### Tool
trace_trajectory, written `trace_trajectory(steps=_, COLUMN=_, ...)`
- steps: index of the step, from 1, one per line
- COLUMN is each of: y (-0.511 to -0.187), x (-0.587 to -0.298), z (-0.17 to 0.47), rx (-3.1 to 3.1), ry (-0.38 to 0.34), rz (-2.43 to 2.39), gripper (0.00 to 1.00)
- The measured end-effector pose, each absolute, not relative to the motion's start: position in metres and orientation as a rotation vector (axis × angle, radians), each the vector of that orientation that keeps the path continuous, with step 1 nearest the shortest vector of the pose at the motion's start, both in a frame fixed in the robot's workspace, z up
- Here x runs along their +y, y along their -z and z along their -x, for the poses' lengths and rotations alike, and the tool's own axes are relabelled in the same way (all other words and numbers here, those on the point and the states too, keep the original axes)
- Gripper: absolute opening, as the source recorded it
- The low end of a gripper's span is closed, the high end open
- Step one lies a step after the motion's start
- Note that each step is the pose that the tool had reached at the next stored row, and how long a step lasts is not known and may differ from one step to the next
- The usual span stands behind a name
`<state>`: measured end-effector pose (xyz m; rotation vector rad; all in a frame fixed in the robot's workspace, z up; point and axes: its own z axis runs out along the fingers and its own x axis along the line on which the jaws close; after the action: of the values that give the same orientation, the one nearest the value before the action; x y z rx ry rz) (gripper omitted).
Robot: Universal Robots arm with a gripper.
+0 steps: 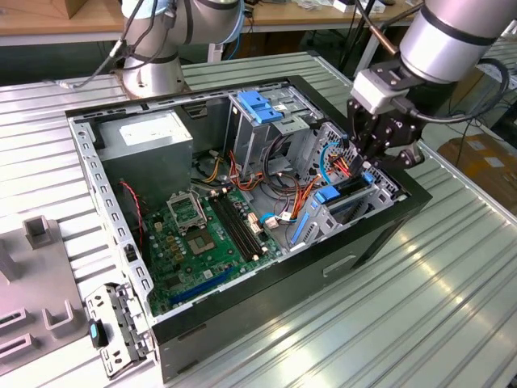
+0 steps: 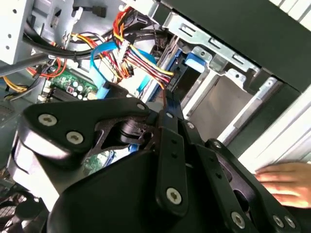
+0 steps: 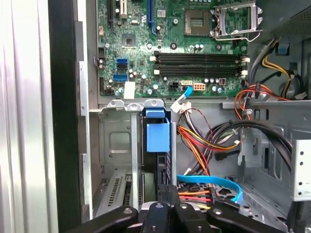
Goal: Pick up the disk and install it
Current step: 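Insert the second disk wire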
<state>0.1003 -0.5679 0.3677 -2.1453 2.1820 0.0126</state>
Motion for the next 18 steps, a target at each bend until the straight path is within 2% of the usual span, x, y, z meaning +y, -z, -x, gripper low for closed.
trace_trajectory(steps=4, y=-0.383, x=-0.566, z=-0.100, rx=2.184, ry=-0.008, rz=2.147, gripper=0.11)
trace_trajectory(steps=18, y=-0.399, x=-0.522, z=-0.100, rx=2.215, ry=0.063, rz=2.184, gripper=0.11)
